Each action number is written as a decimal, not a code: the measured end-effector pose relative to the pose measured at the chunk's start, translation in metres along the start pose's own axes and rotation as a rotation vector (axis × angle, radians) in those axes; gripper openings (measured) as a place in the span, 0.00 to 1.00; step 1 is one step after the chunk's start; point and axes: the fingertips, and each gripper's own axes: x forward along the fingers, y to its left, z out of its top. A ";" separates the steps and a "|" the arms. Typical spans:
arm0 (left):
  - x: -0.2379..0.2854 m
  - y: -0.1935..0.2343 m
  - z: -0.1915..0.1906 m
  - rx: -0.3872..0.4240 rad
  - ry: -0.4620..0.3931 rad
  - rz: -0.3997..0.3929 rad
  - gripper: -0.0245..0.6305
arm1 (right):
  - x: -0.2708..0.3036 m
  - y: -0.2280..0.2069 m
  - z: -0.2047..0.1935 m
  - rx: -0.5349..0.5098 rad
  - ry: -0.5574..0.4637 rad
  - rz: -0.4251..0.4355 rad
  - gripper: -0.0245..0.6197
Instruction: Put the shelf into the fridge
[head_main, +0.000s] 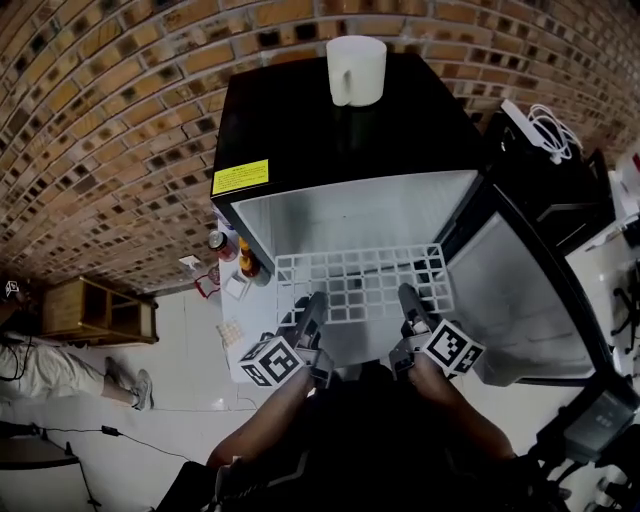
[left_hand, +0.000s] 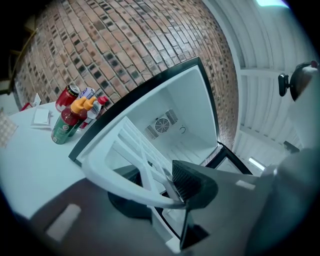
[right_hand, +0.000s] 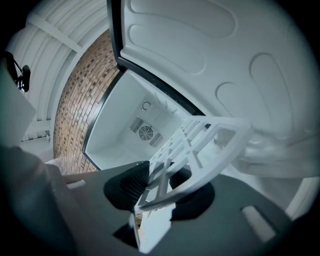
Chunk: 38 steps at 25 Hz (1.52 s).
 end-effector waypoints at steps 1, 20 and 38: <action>0.001 0.002 -0.001 -0.006 -0.001 0.006 0.22 | 0.002 -0.002 0.000 0.001 0.007 -0.002 0.25; 0.021 0.011 0.010 0.009 -0.022 0.027 0.22 | 0.030 -0.010 0.009 -0.007 0.010 0.004 0.25; 0.033 0.017 0.010 0.019 -0.053 0.022 0.22 | 0.049 -0.018 0.018 0.011 -0.007 -0.008 0.25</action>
